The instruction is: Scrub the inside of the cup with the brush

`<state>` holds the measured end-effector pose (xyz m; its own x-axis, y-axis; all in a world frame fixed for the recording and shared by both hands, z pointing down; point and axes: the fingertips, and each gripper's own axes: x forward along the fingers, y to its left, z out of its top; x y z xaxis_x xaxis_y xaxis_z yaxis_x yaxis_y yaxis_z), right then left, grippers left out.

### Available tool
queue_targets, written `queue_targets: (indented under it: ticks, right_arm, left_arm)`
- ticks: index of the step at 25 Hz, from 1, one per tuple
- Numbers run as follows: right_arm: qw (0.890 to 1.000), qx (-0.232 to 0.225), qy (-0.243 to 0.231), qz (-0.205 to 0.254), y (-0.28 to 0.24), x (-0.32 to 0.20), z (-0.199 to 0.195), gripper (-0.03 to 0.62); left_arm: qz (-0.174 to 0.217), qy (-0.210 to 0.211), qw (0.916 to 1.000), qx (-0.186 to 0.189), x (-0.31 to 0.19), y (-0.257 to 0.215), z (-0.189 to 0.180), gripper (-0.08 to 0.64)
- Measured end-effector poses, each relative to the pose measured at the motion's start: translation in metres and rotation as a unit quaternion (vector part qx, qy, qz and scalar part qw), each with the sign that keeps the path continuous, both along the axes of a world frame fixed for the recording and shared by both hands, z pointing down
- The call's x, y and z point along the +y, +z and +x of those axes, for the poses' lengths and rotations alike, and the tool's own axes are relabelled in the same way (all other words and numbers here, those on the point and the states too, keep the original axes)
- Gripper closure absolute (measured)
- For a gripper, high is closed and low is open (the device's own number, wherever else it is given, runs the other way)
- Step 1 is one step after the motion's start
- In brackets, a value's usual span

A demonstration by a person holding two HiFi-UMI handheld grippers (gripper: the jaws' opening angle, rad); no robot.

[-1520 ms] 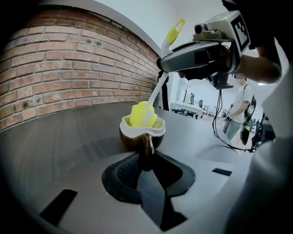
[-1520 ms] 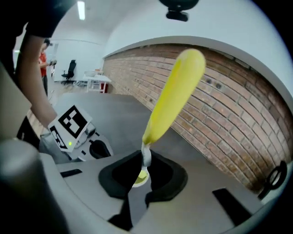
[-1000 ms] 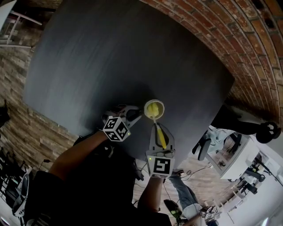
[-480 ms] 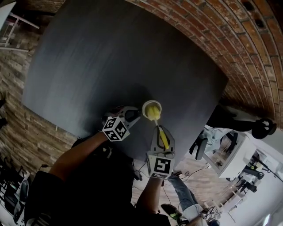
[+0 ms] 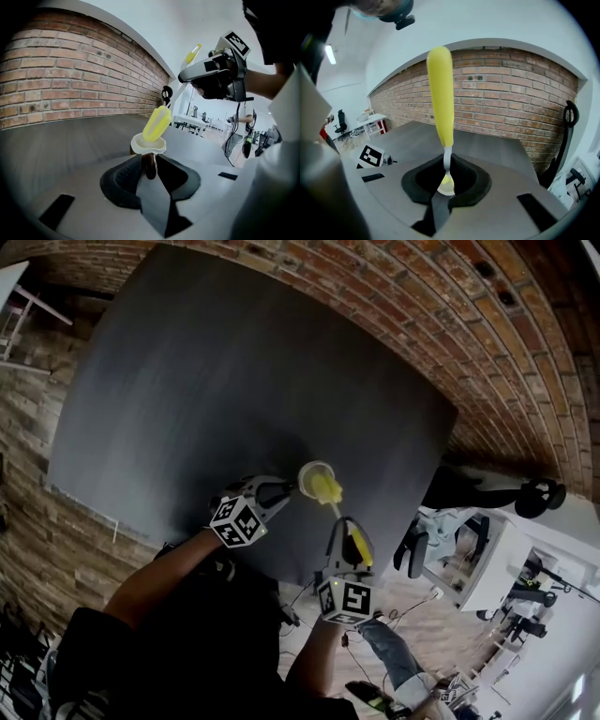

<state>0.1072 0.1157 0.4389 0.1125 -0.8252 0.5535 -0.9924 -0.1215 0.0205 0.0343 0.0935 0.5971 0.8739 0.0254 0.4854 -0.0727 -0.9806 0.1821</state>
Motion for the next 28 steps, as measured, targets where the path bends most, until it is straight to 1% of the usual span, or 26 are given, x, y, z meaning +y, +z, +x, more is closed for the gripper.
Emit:
queue_targets:
  ticks: [5,9,11,15,18,21,25,28]
  right_arm:
    - [0.996,-0.038,0.077,0.04,-0.02,0.015,-0.006,0.545]
    - [0.99,-0.062,0.111,0.065,-0.034,0.027,-0.01,0.545]
    - [0.987,-0.072,0.121,0.078,-0.039,0.03,-0.011,0.544]
    - [0.984,-0.084,0.124,0.093,-0.046,0.04,-0.011,0.545]
    - [0.984,-0.092,0.118,0.097,-0.048,0.048,-0.012,0.545]
    - [0.983,-0.097,0.111,0.106,-0.052,0.059,-0.012,0.544]
    - [0.985,-0.09,0.099,0.105,-0.056,0.081,-0.009,0.543]
    - [0.985,-0.089,0.094,0.116,-0.063,0.095,-0.004,0.543]
  left_arm:
    - [-0.005,-0.002,0.9997,0.026,-0.003,-0.025,-0.02,0.463]
    - [-0.01,-0.009,0.9986,0.051,-0.002,-0.05,-0.035,0.469]
    - [-0.003,-0.015,0.9979,0.063,-0.004,-0.06,-0.041,0.483]
    - [0.012,-0.035,0.9949,0.093,-0.004,-0.083,-0.051,0.512]
    - [0.009,-0.046,0.994,0.099,0.001,-0.095,-0.056,0.517]
    - [0.027,-0.058,0.9921,0.107,0.006,-0.121,-0.056,0.518]
    - [0.043,-0.095,0.9874,0.119,0.026,-0.156,-0.053,0.518]
    - [0.046,-0.118,0.9827,0.135,0.043,-0.183,-0.048,0.518]
